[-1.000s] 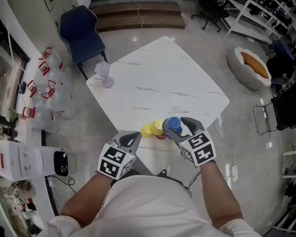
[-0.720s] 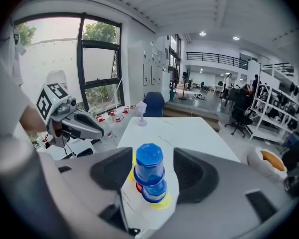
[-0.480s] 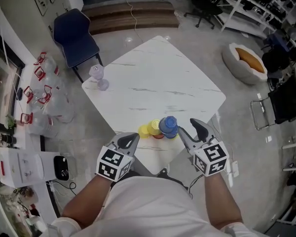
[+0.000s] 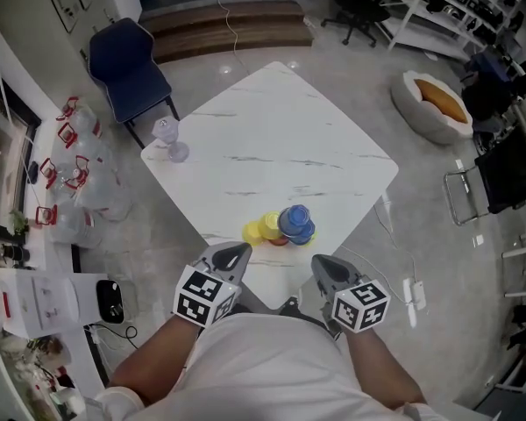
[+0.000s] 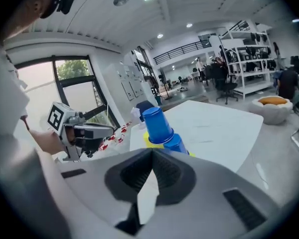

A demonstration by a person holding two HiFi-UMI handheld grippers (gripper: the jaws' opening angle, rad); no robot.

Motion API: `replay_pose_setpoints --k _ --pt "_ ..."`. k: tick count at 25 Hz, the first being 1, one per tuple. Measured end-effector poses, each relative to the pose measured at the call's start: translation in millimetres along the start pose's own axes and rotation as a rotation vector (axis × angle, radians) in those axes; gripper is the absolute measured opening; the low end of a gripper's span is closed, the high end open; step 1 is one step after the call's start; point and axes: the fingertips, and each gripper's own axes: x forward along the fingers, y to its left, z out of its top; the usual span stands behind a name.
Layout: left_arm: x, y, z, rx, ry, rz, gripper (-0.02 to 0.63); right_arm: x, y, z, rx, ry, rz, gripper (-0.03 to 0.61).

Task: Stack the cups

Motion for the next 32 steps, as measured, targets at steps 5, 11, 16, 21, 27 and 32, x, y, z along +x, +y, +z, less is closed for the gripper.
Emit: replay_pose_setpoints --k 5,11,16,21,27,32 --pt "1.9 -10.6 -6.0 0.010 0.020 -0.021 0.009 5.9 10.9 -4.4 -0.142 0.014 0.012 0.005" --pt "-2.1 -8.1 -14.7 0.010 0.039 -0.011 0.009 -0.4 3.1 -12.8 -0.136 0.030 0.001 0.005" --pt "-1.8 -6.8 -17.9 0.012 0.050 -0.002 0.009 -3.1 -2.8 -20.5 -0.132 0.049 -0.006 0.005" --pt "0.2 -6.7 -14.6 0.010 0.043 -0.001 0.009 -0.8 -4.8 -15.5 -0.141 0.038 -0.010 0.005" --pt "0.6 -7.7 -14.4 0.009 0.043 0.003 0.009 0.4 -8.0 -14.4 -0.120 0.038 -0.010 0.005" --pt "0.9 -6.1 -14.0 0.006 0.042 0.007 0.009 2.3 -8.4 -16.2 -0.115 0.046 0.000 0.005"
